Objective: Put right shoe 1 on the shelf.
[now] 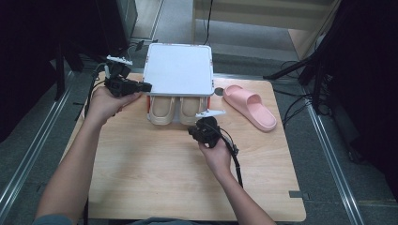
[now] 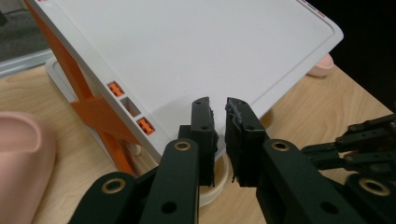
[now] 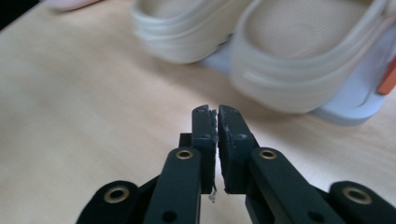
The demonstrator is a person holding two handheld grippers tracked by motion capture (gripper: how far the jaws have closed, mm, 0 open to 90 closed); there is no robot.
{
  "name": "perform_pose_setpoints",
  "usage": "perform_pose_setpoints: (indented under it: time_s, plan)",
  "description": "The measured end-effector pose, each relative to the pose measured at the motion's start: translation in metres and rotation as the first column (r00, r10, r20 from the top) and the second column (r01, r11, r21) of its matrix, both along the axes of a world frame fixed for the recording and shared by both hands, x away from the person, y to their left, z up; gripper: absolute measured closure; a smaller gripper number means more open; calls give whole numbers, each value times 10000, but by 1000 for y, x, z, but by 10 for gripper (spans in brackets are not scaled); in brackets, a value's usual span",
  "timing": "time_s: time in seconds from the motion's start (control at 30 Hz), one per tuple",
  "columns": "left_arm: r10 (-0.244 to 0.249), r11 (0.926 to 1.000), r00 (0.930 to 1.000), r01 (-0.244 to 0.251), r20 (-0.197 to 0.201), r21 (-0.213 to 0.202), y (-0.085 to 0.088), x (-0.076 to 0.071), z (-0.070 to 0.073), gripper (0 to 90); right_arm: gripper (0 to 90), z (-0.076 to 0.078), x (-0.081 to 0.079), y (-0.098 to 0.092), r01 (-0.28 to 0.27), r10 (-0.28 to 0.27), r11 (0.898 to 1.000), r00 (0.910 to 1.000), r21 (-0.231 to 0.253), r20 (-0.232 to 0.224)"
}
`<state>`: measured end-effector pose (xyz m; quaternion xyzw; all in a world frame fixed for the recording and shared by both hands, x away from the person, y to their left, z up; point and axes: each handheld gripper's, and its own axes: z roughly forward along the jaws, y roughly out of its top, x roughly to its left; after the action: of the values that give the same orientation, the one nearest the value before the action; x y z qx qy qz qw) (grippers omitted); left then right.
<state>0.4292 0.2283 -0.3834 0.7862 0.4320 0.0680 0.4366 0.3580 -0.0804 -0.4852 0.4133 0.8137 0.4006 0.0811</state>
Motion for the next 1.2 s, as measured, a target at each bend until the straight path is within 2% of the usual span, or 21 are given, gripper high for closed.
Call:
perform_pose_setpoints:
  time_s: [0.13,0.2,0.33,0.37,0.4,0.5,0.57,0.6,0.67,0.8,0.97,1.1,1.2]
  plan:
    - [-77,9999,10000,76,44,122,2,-9,7,677,808,11,-19,-15,-636,636,9980,9980,-11,-19]
    - [-35,10000,9999,35,137,45,5,-15,11,623,778,14,-25,-22,-806,806,9967,9967,-24,-125]
    - [119,9999,9992,-119,375,-2,13,-24,16,573,713,18,-34,-36,-1079,1083,9936,9941,334,-102]
    - [145,9999,9991,-145,398,-5,15,-27,16,563,651,19,-38,-44,-1231,1247,9901,9920,673,-202]
    - [159,9999,9990,-161,416,37,21,-32,16,550,646,18,-40,-48,-1339,1371,9876,9900,819,-343]
    - [310,9995,9986,-314,434,79,30,-38,13,529,618,16,-46,-58,-1561,1583,9840,9872,861,-188]
    - [493,9987,9981,-498,369,127,36,-41,10,522,588,15,-48,-64,-1760,1752,9807,9844,857,165]
    - [493,9987,9981,-498,369,127,36,-41,10,516,588,15,-48,-64,-1760,1752,9807,9844,857,165]
    - [720,9972,9966,-727,400,171,47,-45,6,507,575,15,-48,-68,-1757,1749,9806,9844,870,169]
    - [1046,9945,9938,-1049,374,65,62,-49,-1,505,570,15,-43,-69,-1667,1679,9784,9858,1219,6]
    - [1472,9891,9890,-1473,157,66,76,-50,-13,531,570,16,-36,-64,-1773,1774,9790,9841,1004,72]
    - [1501,9886,9887,-1501,69,124,84,-47,-26,547,559,18,-30,-66,-1865,1848,9806,9822,600,339]
    - [1650,9856,9863,-1649,4,367,87,-45,-33,545,560,18,-25,-71,-1699,1689,9823,9854,794,192]
